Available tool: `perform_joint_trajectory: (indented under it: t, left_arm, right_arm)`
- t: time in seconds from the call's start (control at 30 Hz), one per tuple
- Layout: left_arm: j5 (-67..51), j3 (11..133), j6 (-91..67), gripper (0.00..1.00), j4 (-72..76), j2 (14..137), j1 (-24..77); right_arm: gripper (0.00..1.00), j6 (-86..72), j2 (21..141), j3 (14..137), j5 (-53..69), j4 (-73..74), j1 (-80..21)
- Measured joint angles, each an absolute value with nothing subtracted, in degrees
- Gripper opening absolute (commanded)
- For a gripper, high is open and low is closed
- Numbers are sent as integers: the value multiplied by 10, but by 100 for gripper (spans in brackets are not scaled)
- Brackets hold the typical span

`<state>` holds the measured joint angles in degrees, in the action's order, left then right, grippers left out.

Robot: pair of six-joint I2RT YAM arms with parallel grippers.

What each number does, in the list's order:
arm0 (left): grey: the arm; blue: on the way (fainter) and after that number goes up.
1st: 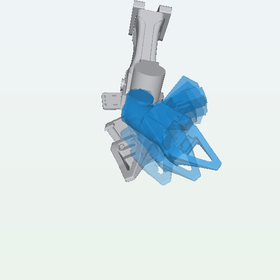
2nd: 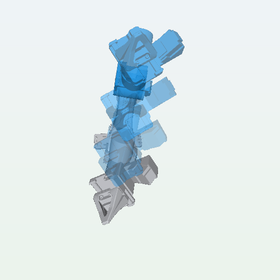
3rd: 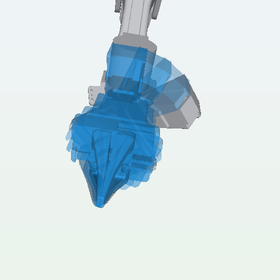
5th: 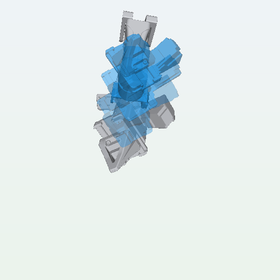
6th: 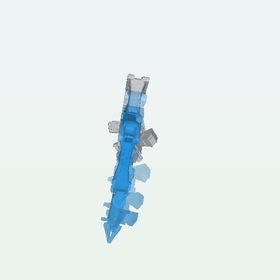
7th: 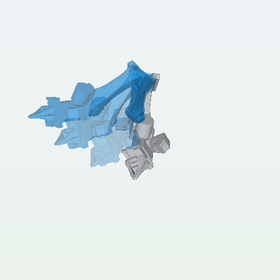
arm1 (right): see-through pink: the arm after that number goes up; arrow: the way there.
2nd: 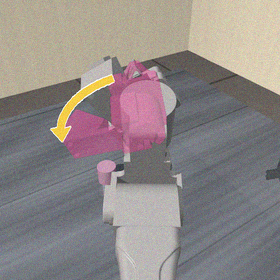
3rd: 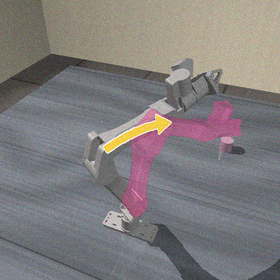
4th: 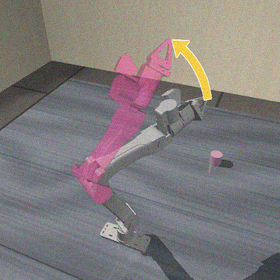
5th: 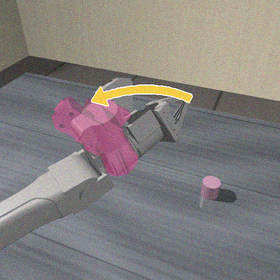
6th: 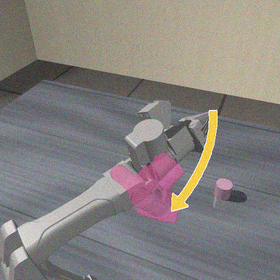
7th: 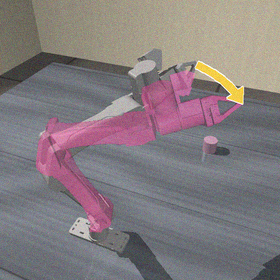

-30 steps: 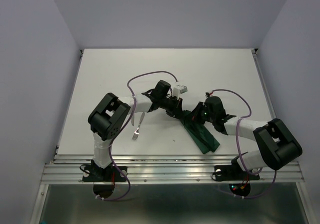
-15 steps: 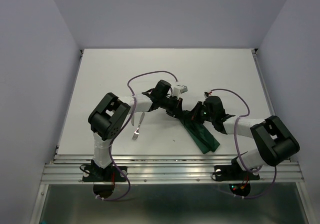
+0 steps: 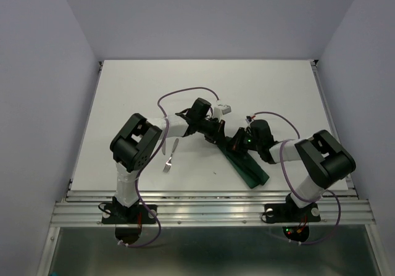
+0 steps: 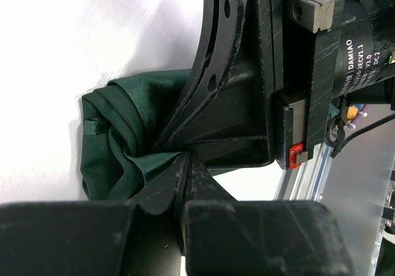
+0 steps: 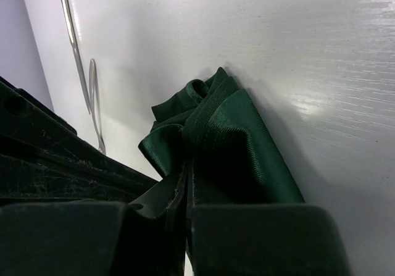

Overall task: Fold the napkin into a case and place the utensils inside
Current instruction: Stuff the top corner of the smaller-rectangle-folded napkin into the folded napkin.

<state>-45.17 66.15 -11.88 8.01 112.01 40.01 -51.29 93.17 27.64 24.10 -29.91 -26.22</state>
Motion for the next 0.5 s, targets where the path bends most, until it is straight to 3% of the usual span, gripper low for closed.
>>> perform_joint_trajectory:
  t: [0.23,0.5]
  left_arm:
    - [-450,662,-119,0,80,1120,401]
    - [-450,662,-119,0,86,1120,400]
  right_arm:
    - [1,-518,913,277,222,-274,-264]
    - [5,-499,801,277,168,-166,-263]
